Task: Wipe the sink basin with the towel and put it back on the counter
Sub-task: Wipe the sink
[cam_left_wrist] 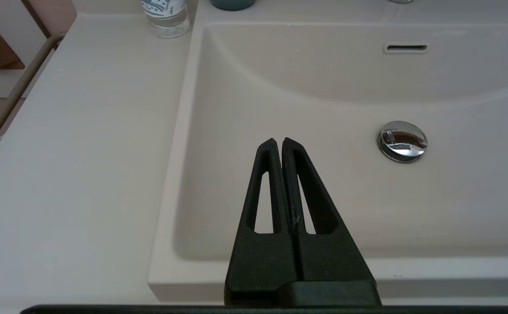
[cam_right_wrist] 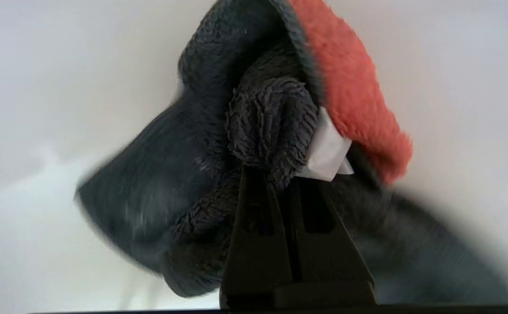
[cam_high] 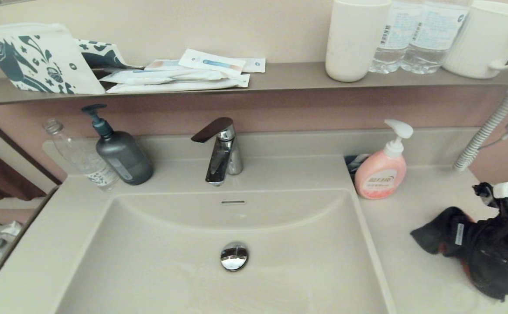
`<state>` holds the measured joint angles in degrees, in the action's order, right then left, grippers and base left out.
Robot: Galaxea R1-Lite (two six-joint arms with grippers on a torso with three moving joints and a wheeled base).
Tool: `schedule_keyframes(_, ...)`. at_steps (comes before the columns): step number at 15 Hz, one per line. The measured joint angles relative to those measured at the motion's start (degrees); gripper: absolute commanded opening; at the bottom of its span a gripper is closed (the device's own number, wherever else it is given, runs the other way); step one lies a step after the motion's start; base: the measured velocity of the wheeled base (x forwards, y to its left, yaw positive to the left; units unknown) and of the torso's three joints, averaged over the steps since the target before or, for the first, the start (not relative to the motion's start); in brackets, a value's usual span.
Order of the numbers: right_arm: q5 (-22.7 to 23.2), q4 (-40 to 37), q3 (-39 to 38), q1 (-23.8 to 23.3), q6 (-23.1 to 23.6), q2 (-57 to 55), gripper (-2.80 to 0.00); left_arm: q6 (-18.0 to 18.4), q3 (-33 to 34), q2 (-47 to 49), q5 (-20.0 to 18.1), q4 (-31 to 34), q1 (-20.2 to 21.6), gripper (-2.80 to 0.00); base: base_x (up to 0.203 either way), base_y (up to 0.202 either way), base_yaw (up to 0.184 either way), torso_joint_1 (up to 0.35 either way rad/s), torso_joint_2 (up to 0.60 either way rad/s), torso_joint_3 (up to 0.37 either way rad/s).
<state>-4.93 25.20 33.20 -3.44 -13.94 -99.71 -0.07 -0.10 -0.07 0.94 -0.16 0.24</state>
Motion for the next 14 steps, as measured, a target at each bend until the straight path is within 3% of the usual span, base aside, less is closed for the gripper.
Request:
schedule_keyframes(6,-6.1,-10.3,-1.3,23.0,-11.8,4.1,-2.80,0.0,0.0,0.0,0.0,0.0,0.0,-2.80,0.000,0.000,0.000,0.000,0.00,0.000)
schedule_keyframes(9,-7.3,-18.1,-1.5,32.4,-15.3,7.4,-2.80,0.0,0.0,0.0,0.0,0.0,0.0,-2.80,0.000,0.000,0.000,0.000,0.00,0.000)
schedule_keyframes(11,-7.6,-23.6,-1.6,34.4,-15.6,9.8,-2.80,0.0,0.0,0.0,0.0,0.0,0.0,-2.80,0.000,0.000,0.000,0.000,0.00,0.000)
schedule_keyframes(14,-7.6,-24.7,-2.1,28.9,-13.8,11.8,-2.80,0.0,0.0,0.0,0.0,0.0,0.0,-2.80,0.000,0.000,0.000,0.000,0.00,0.000)
